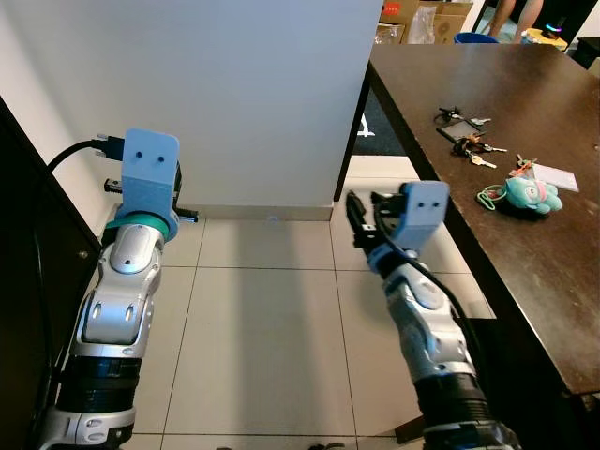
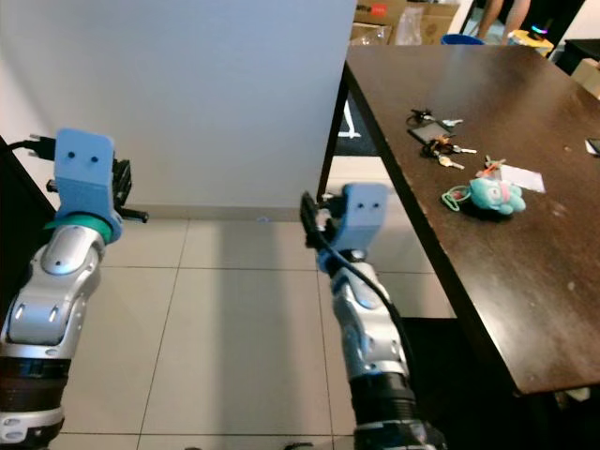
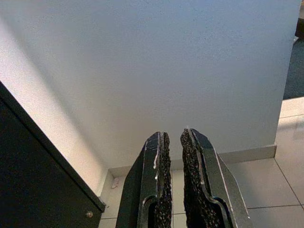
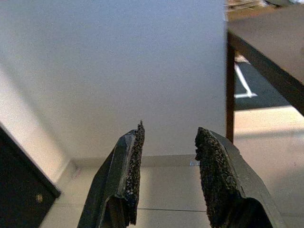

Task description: Hang keys on a hook

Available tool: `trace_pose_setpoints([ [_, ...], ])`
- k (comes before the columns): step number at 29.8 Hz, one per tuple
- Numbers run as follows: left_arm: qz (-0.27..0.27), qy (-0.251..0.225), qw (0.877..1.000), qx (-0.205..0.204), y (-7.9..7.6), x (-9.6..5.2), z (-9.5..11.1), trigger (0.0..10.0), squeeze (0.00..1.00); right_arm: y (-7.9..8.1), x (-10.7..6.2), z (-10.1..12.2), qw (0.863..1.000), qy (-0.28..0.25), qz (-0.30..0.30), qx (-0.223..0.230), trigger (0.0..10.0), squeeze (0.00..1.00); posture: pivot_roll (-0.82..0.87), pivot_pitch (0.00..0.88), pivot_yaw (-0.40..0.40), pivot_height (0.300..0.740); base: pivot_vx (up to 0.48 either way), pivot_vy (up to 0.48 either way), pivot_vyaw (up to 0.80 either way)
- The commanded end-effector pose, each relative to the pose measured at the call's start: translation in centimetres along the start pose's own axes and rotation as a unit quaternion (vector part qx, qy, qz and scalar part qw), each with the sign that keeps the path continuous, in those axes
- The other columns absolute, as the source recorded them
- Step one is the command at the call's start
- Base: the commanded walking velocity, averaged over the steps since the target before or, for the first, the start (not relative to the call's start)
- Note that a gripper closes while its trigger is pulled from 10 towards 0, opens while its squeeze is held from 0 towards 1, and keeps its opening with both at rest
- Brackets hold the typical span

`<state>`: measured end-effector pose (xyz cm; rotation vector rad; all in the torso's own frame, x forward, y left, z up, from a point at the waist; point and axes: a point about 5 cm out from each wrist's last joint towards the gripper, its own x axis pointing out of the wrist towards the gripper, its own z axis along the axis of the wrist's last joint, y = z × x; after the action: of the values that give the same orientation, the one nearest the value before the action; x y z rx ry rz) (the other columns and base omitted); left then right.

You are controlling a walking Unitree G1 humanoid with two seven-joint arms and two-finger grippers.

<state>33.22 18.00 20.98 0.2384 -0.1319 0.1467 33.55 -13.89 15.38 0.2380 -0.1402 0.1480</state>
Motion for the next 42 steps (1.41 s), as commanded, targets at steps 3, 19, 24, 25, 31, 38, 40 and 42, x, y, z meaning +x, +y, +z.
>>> trace_pose_setpoints([
  [3,0.001,0.012,1.000,0.001,0.1,-0.1,-0.5,10.0,0.00,0.6,0.3,0.0,0.999,0.001,-0.003,0.032,10.0,0.00,0.01,0.018,0.066,0.740,0.000,0.000,0.00],
  [19,-0.002,0.002,1.000,-0.006,-0.3,0.0,0.1,10.0,0.00,1.9,1.4,0.2,0.999,-0.002,0.016,0.031,10.0,0.00,0.01,0.000,0.062,0.740,0.000,0.000,0.00],
  [24,-0.006,-0.008,1.000,0.002,-0.4,0.1,0.4,10.0,0.00,1.0,0.9,0.0,1.000,0.006,0.014,0.002,10.0,0.00,0.01,0.016,0.056,0.740,0.000,0.000,0.00],
  [25,-0.005,-0.006,1.000,0.001,-0.3,0.0,0.4,10.0,0.00,0.1,0.6,0.0,1.000,0.007,-0.002,0.014,10.0,0.00,0.01,0.015,0.060,0.740,0.000,0.000,0.00],
  [31,0.001,-0.004,1.000,0.000,-0.1,-0.3,0.2,10.0,0.00,0.6,0.4,0.6,1.000,-0.001,0.006,0.029,10.0,0.00,0.02,0.014,0.055,0.740,0.000,0.000,0.00],
  [38,-0.004,0.004,1.000,-0.002,-0.5,-0.7,-0.2,10.0,0.00,1.8,0.1,-0.3,0.999,0.011,0.028,0.024,10.0,0.00,0.02,0.043,0.060,0.740,0.000,0.000,0.00],
  [40,-0.007,0.005,1.000,-0.002,-0.6,-0.8,-0.3,10.0,0.00,2.3,-0.1,-0.6,0.999,0.013,0.036,0.012,10.0,0.00,0.02,0.047,0.068,0.740,0.000,0.000,0.00],
  [42,-0.006,0.011,1.000,-0.004,-0.6,-0.8,-0.4,10.0,0.00,2.5,-0.2,-0.7,0.999,0.014,0.034,0.020,10.0,0.00,0.02,0.054,0.075,0.740,0.000,0.000,0.00],
])
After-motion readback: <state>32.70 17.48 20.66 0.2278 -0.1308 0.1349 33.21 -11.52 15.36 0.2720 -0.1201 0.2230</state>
